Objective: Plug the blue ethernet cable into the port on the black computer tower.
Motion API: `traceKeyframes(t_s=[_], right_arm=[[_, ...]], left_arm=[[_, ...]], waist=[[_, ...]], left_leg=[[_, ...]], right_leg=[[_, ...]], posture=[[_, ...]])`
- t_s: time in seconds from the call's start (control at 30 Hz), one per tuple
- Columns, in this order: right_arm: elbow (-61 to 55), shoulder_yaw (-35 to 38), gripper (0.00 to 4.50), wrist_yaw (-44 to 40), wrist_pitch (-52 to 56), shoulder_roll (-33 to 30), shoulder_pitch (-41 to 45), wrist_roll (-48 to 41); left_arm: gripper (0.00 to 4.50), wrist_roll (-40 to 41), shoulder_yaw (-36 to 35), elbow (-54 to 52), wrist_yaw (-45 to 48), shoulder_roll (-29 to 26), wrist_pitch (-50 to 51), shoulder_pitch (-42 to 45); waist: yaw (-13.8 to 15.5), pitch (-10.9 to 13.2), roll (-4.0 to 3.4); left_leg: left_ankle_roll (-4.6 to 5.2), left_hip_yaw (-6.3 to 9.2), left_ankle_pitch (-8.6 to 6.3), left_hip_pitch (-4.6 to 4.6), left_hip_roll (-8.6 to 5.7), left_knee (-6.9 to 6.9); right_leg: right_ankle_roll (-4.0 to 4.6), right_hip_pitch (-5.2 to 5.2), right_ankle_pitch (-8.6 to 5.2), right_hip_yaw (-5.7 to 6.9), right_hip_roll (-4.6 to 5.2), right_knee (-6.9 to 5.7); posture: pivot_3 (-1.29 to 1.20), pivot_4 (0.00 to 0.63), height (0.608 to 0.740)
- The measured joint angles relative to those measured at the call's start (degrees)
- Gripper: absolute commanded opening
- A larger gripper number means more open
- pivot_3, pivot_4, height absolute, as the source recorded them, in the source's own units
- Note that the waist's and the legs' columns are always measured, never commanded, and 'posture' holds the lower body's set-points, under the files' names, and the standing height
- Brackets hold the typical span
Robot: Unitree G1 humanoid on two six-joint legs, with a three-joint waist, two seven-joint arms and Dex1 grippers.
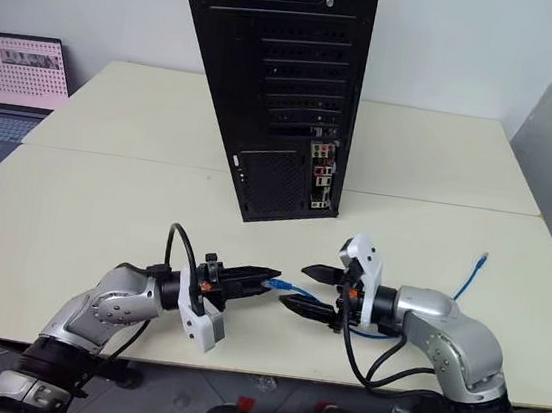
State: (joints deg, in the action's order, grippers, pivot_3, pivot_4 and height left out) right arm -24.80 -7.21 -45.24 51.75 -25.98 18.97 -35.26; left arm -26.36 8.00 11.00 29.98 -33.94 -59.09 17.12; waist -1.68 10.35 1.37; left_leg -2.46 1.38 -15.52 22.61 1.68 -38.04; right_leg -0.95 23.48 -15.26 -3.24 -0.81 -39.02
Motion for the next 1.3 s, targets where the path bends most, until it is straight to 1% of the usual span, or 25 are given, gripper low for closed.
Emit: traceKeyframes(t_s=[0.1, 0.17, 0.2, 0.27, 0.37, 0.47, 0.67, 0.7, 1.03, 1.1, 1.13, 1.2, 1.3], right_arm=[[0.0, -1.0, 3.80, 0.7, 0.1, 1.5, 0.4, -0.1], [0.0, -1.4, 3.41, 1.0, 0.1, 2.2, 0.8, -0.2], [0.0, -1.5, 3.31, 1.3, 0.1, 2.3, 1.0, -0.2], [0.2, -1.5, 2.78, 1.7, 0.1, 2.7, 1.4, -0.2], [0.5, -1.9, 2.18, 2.3, 0.0, 3.3, 1.9, -0.1], [0.7, -1.9, 1.31, 2.9, 0.0, 3.5, 2.0, 0.0], [1.5, -1.9, 0.06, 3.1, 0.0, 3.3, 2.1, 0.2], [1.5, -2.0, 0.01, 3.2, 0.0, 3.3, 2.2, 0.2], [2.8, -2.0, 0.01, 2.9, 0.4, 3.0, 3.0, 0.1], [3.0, -2.0, 0.01, 2.8, 0.7, 2.6, 3.1, 0.0], [3.2, -2.1, 0.01, 2.7, 1.0, 2.4, 3.1, 0.0], [3.2, -2.1, 0.01, 2.4, 1.0, 1.7, 3.5, 0.0], [3.1, -2.0, 0.01, 2.2, 0.4, 1.0, 4.4, 0.0]], left_arm=[[0.26, -1.8, 0.0, 0.0, -2.5, 0.0, 0.0, 0.5], [0.26, -2.4, 0.0, 0.0, -3.9, 0.0, 0.0, 0.8], [0.26, -2.9, 0.0, 0.0, -4.5, 0.0, 0.0, 0.8], [0.26, -3.5, 0.2, 0.0, -5.3, -0.2, 0.0, 0.9], [0.26, -3.7, 0.6, 0.0, -6.2, -0.4, 0.2, 0.8], [0.26, -3.9, 0.7, 0.0, -7.1, -0.4, 0.2, 0.4], [0.26, -5.3, 1.0, -0.1, -8.9, -0.4, 0.7, 0.1], [0.26, -5.6, 1.0, -0.2, -9.4, -0.4, 1.0, 0.0], [0.26, -7.3, 1.9, -0.2, -11.9, -0.1, 2.5, -0.4], [0.96, -7.3, 2.6, -0.2, -11.9, -0.1, 3.1, -0.4], [1.00, -7.3, 2.9, -0.2, -11.9, -0.1, 3.5, -0.4], [1.41, -7.2, 3.0, -0.2, -11.5, -0.3, 4.7, -0.8], [1.96, -3.1, 3.1, -0.2, -8.7, -0.8, 9.1, -1.9]], waist=[[0.0, 0.0, 0.00], [0.0, 0.0, 0.00], [0.0, 0.0, 0.00], [0.0, 0.0, 0.00], [0.0, 0.0, 0.00], [0.0, 0.0, 0.00], [0.0, 0.0, -0.01], [0.0, 0.0, -0.01], [0.0, 0.0, -0.01], [0.0, 0.0, -0.01], [0.0, 0.0, -0.01], [-0.1, 0.0, -0.01], [-0.1, 0.0, -0.01]], left_leg=[[0.00, 0.02, 0.00, 0.00, 0.00, 0.00], [0.00, 0.04, 0.00, 0.01, 0.00, 0.00], [0.00, 0.06, 0.00, 0.02, 0.01, 0.00], [0.00, 0.07, 0.00, 0.03, 0.01, 0.00], [0.00, 0.12, 0.00, 0.05, 0.01, 0.00], [0.00, 0.17, 0.00, 0.07, 0.02, 0.00], [0.00, 0.23, 0.00, 0.10, 0.01, 0.00], [0.00, 0.24, 0.00, 0.10, 0.01, 0.00], [0.00, 0.28, 0.00, 0.11, 0.01, -0.01], [0.00, 0.29, 0.00, 0.11, 0.01, -0.01], [0.00, 0.29, 0.00, 0.11, 0.01, -0.01], [0.00, 0.29, 0.00, 0.11, 0.01, -0.01], [0.00, 0.31, 0.00, 0.10, 0.02, -0.01]], right_leg=[[0.00, 0.00, 0.00, 0.11, -0.01, 0.00], [0.00, 0.00, 0.00, 0.17, 0.00, 0.00], [0.00, 0.00, 0.00, 0.19, 0.00, 0.00], [0.00, 0.00, 0.00, 0.21, 0.01, 0.00], [0.00, 0.00, 0.00, 0.30, 0.02, 0.00], [0.01, 0.00, 0.00, 0.36, 0.04, 0.00], [0.01, -0.01, 0.00, 0.45, 0.07, 0.00], [0.01, -0.01, 0.01, 0.45, 0.08, -0.01], [0.01, -0.02, 0.01, 0.51, 0.10, -0.02], [0.01, -0.02, 0.01, 0.51, 0.10, -0.02], [0.01, -0.02, 0.01, 0.52, 0.10, -0.02], [0.01, -0.02, 0.01, 0.52, 0.10, -0.02], [0.01, -0.02, 0.00, 0.54, 0.10, -0.03]], posture=[[0.00, 0.150, 0.740], [0.00, 0.150, 0.740], [0.00, 0.150, 0.740], [0.00, 0.150, 0.740], [0.00, 0.150, 0.740], [0.00, 0.150, 0.740], [0.00, 0.150, 0.740], [0.00, 0.150, 0.740], [0.00, 0.150, 0.740], [0.00, 0.150, 0.740], [0.00, 0.150, 0.740], [0.00, 0.150, 0.740], [0.00, 0.150, 0.740]])
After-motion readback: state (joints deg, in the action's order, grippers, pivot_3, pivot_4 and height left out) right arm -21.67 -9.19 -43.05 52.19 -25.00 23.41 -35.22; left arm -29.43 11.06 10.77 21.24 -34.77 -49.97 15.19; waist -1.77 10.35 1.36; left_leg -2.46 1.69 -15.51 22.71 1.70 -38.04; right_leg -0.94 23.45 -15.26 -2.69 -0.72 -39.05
